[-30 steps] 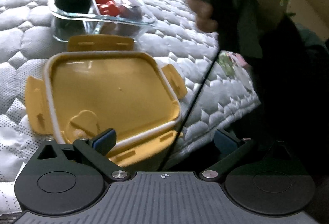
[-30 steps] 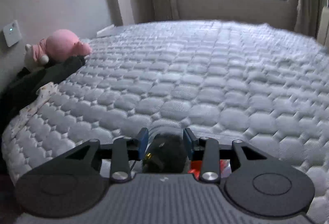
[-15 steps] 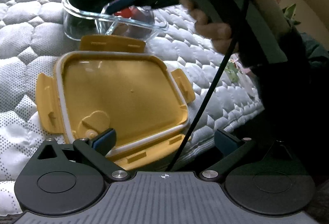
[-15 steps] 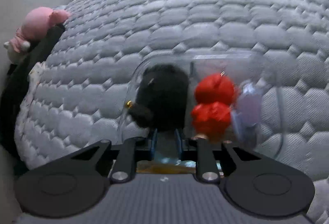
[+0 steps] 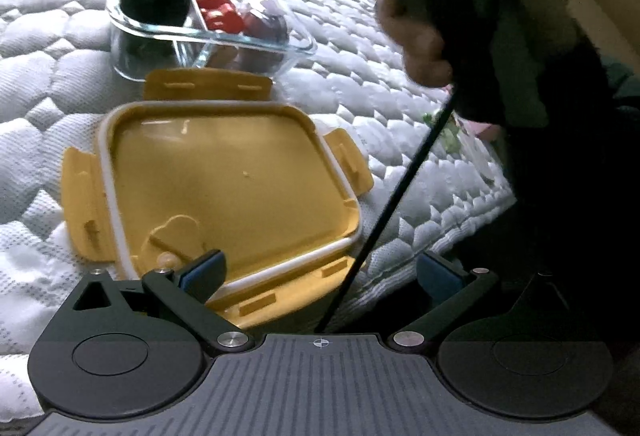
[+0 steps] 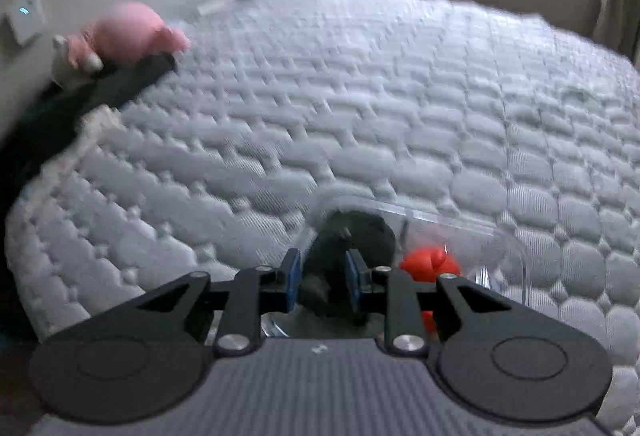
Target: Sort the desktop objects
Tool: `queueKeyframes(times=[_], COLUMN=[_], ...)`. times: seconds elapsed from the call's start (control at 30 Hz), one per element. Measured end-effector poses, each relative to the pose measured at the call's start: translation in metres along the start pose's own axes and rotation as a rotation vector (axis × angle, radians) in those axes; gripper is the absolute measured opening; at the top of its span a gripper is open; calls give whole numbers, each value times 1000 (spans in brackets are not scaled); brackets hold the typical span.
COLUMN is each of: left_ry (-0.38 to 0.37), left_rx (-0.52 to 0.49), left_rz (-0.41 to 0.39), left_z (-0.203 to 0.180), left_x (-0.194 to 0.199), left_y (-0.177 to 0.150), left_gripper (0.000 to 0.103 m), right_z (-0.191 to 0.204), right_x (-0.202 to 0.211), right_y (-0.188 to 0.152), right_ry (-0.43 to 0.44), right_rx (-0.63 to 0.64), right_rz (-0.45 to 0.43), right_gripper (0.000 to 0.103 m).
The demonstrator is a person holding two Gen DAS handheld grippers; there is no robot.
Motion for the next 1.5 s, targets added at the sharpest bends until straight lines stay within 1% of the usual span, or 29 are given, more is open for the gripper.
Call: queueKeyframes(times=[0.07,0.1,0.13,0.17,0.3,0.37,0.47,0.53,0.63,0.67,0.7,0.77,0.83,0.87,0.9,0.93,1.03,1.07,1.13,1.2,1.27,1.33,1.4,1.43,1.5], left_ry=[-2,-4,-6,-7,-15,-16,-11,-1,6,6,7,6,8,21,37,54,103,119,145,171,218,268,317,341,390], left_rx=[14,22,28,30,19,15,13,13,24,29,35,36,27,18,7,-3,-35,-46,-49,-49,-64,-81,-98,-107,-124], left_rz=[-12,-16,-15,-10,4,3,3,0,-8,-10,-12,-4,8,12,16,19,30,34,32,30,27,23,20,18,14], left_z=[2,4,4,4,1,-1,-2,0,3,4,6,4,1,-1,-3,-5,-12,-14,-20,-26,-30,-34,-37,-39,-43], left_x=[3,4,3,1,-2,-2,-1,1,4,5,5,2,-2,-4,-6,-8,-13,-14,-19,-25,-30,-35,-39,-42,-46], left_y=[2,3,3,2,1,1,0,-1,0,1,2,3,4,4,5,6,9,9,14,20,25,30,36,38,44], left_gripper=[103,103,103,103,103,103,103,103,103,103,103,103,103,103,103,103,103,103,103,103,103,103,103,103,103], right_z=[-6,-9,-11,-15,-23,-23,-22,-23,-26,-28,-31,-39,-54,-62,-72,-82,-116,-127,-148,-167,-186,-198,-206,-210,-218], right_x=[-12,-18,-22,-24,-28,-35,-51,-54,-40,-31,-22,-4,14,22,29,36,52,56,63,67,67,62,52,47,38], right_y=[-11,-16,-20,-22,-24,-25,-31,-31,-27,-25,-25,-25,-27,-28,-30,-33,-50,-57,-71,-87,-100,-113,-125,-132,-142], right_ry=[47,65,63,54,18,25,47,48,46,50,53,55,56,52,41,27,-22,-35,-41,-21,24,111,195,221,222], right_rx=[-80,-115,-133,-139,-129,-142,-173,-179,-162,-160,-158,-168,-189,-202,-220,-239,-289,-305,-354,-444,-548,-642,-708,-727,-744], right_rz=[105,152,179,189,180,188,236,240,206,192,178,141,96,68,33,-5,-116,-148,-228,-314,-392,-441,-453,-453,-448], right_gripper=[23,23,23,23,23,23,22,20,22,27,37,42,43,44,49,51,58,62,67,80,82,85,85,85,85])
Point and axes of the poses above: each gripper's, at about its wrist camera, not at the fingertips, and x roughly against the way its jaws point, z to its left, y to its top, the point moved 10 cm from there along -x, roughly the way its jaws point, and after that the axes turned 8 degrees about -y, right-handed, at the moved point
